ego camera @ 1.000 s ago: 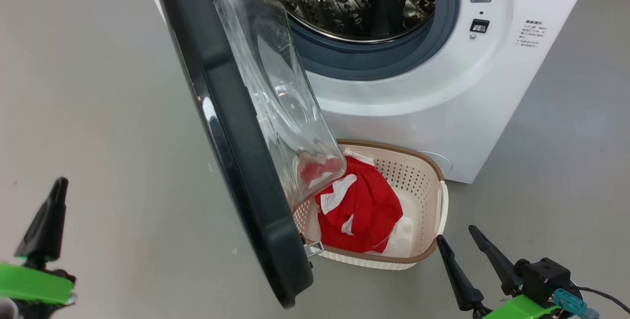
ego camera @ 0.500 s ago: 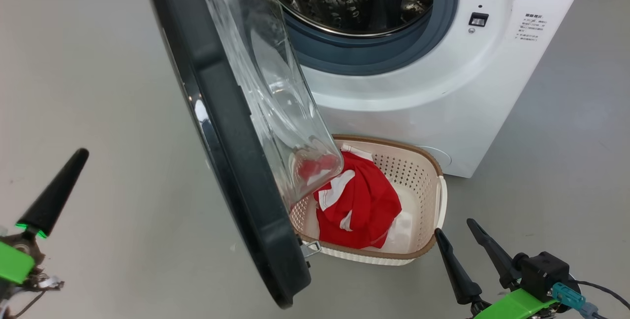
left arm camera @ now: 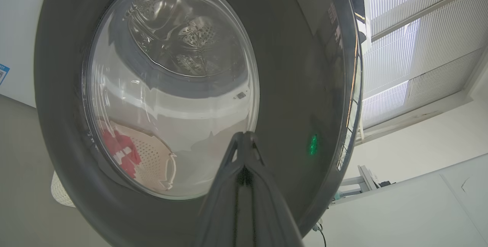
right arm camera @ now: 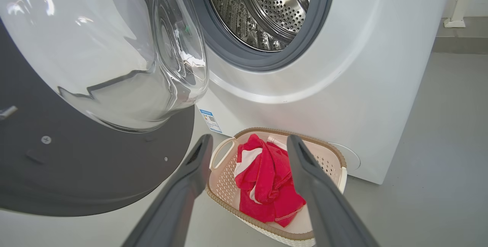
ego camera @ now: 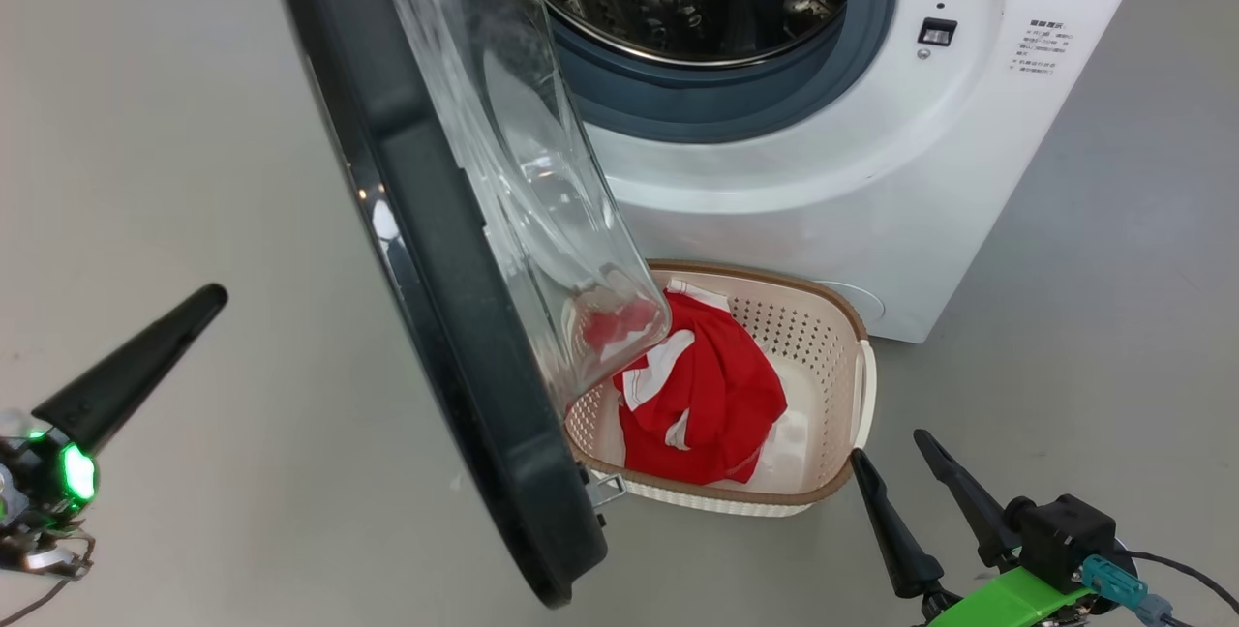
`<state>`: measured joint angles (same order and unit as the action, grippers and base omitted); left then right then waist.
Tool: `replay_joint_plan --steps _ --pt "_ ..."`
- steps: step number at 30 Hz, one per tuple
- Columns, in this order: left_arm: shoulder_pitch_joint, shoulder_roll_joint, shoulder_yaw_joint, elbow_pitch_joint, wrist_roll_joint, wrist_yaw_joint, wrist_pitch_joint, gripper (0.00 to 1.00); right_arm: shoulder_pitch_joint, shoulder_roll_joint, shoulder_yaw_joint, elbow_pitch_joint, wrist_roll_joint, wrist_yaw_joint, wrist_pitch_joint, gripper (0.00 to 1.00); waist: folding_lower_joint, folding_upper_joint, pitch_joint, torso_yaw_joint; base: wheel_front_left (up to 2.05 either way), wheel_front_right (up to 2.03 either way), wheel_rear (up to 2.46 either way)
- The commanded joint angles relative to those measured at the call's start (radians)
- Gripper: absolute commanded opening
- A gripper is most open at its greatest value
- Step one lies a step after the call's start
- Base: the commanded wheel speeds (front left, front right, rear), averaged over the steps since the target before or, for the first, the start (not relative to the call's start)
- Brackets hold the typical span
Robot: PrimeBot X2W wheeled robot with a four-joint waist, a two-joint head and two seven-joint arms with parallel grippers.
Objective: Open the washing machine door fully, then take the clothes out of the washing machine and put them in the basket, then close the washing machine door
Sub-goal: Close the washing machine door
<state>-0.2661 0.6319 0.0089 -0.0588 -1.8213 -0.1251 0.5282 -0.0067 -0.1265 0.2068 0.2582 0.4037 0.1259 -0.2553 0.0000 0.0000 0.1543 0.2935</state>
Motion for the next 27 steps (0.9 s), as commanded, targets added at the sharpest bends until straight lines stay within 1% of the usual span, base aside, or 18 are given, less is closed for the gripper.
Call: replay_joint_plan --steps 1,11,18,21,27 --pt "-0.056 0.031 0.066 -0.02 0.009 -0.006 0.033 0.0 -0.032 -0.005 0.024 -0.021 -0.01 0.005 -0.006 1.0 0.0 0.0 0.002 -0.003 0.0 0.0 0.0" --pt "-0.104 -0.079 0.131 -0.029 0.049 -0.006 0.23 0.0 -0.041 0.001 0.02 -0.021 -0.011 0.005 -0.006 1.0 0.0 0.0 0.018 -0.019 0.0 0.0 0.0" --pt "-0.138 -0.142 0.166 -0.03 0.078 -0.006 0.316 0.0 -0.051 0.009 0.018 -0.022 -0.014 0.005 -0.006 1.0 0.0 0.0 0.03 -0.031 0.0 0.0 0.0" --pt "-0.144 -0.155 0.175 -0.034 0.089 -0.006 0.339 0.0 -0.052 0.011 0.017 -0.022 -0.013 0.005 -0.006 1.0 0.0 0.0 0.032 -0.035 0.0 0.0 0.0" --pt "-0.166 -0.199 0.197 -0.047 0.11 -0.006 0.389 0.0 -0.058 0.017 0.014 -0.022 -0.014 0.005 -0.006 1.0 0.0 0.0 0.04 -0.048 0.0 0.0 0.0"
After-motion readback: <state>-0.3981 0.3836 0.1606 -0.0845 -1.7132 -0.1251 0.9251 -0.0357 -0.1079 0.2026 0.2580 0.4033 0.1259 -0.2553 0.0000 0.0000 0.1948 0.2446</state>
